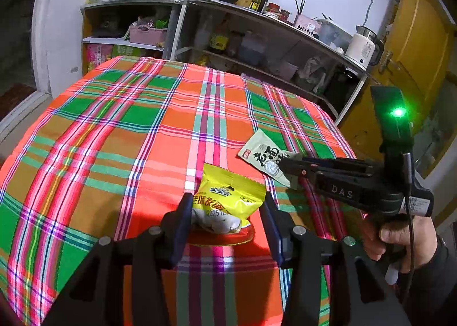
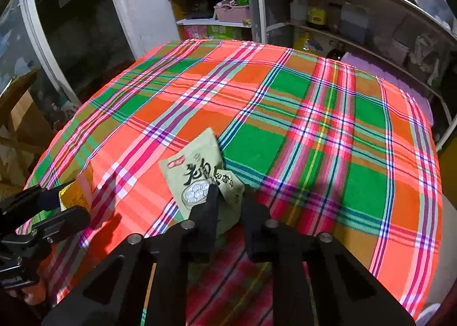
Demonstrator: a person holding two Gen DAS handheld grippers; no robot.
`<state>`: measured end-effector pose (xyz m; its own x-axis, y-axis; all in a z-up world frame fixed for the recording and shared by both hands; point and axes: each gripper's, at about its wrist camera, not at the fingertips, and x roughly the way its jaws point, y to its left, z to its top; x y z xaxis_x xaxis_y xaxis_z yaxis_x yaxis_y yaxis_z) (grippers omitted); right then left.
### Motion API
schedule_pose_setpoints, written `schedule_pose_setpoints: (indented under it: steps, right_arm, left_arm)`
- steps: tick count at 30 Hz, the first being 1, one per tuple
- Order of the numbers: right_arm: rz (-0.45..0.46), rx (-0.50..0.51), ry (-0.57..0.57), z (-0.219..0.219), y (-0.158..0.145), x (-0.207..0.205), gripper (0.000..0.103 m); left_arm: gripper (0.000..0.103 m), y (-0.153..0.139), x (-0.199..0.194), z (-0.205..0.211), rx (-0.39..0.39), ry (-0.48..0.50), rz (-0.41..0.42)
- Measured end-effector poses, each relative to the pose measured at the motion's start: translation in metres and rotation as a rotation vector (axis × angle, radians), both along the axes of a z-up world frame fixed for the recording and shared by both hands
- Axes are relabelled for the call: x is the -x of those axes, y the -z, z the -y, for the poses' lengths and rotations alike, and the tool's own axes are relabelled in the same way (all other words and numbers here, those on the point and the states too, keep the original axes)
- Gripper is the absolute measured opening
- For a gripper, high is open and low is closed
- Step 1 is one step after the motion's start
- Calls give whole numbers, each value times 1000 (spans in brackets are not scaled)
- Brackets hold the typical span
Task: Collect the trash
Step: 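Grasp the yellow snack bag with the left gripper while the right gripper grasps the white sachet, then carry the yellow bag and white sachet over the trash bin and open both grippers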
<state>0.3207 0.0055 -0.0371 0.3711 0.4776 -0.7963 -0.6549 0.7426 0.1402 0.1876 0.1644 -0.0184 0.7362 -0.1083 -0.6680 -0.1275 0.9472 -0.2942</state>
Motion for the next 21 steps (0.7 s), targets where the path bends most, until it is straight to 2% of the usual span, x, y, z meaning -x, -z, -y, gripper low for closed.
schedule_pose_setpoints:
  steps: [10,21]
  right_arm:
    - [2,-71,49,25,-14,28,10]
    - [31,-174,120,79,-46,78,9]
  left_arm:
    - [49,-5,8,5,-5,-3,5]
    - [49,-27,31,39,-27,38,32]
